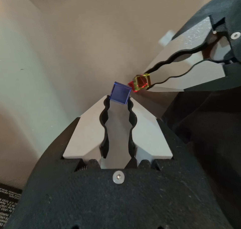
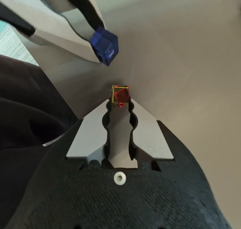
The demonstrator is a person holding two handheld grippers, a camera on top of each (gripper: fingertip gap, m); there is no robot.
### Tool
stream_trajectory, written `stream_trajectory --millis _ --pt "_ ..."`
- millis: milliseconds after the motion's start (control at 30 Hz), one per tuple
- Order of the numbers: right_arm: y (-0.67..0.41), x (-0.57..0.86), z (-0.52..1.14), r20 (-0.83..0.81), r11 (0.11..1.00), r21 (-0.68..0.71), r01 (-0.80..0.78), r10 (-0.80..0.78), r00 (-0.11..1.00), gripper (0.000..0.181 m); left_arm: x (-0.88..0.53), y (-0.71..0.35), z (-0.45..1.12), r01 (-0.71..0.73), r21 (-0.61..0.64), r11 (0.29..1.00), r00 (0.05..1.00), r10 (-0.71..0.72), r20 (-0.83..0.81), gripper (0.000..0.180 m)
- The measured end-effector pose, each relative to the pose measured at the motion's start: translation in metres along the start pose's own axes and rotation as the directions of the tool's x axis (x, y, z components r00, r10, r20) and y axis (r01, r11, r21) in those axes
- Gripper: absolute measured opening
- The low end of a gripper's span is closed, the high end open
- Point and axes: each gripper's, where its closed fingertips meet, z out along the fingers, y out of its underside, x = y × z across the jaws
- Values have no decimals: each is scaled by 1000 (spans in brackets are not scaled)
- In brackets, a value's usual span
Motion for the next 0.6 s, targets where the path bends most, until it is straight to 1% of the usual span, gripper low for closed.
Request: stream_trajectory --millis 33,100,167,367,600 --pt "0 0 -1 3 1000 1 -6 6 1000 25 5 -1 1 -15 -3 1000 1000 15 -8 25" --pt "0 2 -5 -1 1000 20 -15 15 1000 38 14 -4 3 -40 -4 999 999 40 -26 25" --pt "1 4 -12 -6 999 39 -24 24 1000 43 24 -7 6 -61 2 998 997 61 -49 25" --pt "26 9 -29 -22 996 29 -79 80 997 44 48 -18 18 -119 17 993 987 120 -109 25" --pt "40 13 -42 -35 988 45 -149 150 988 44 49 -12 34 -151 -32 988 986 148 -81 26"
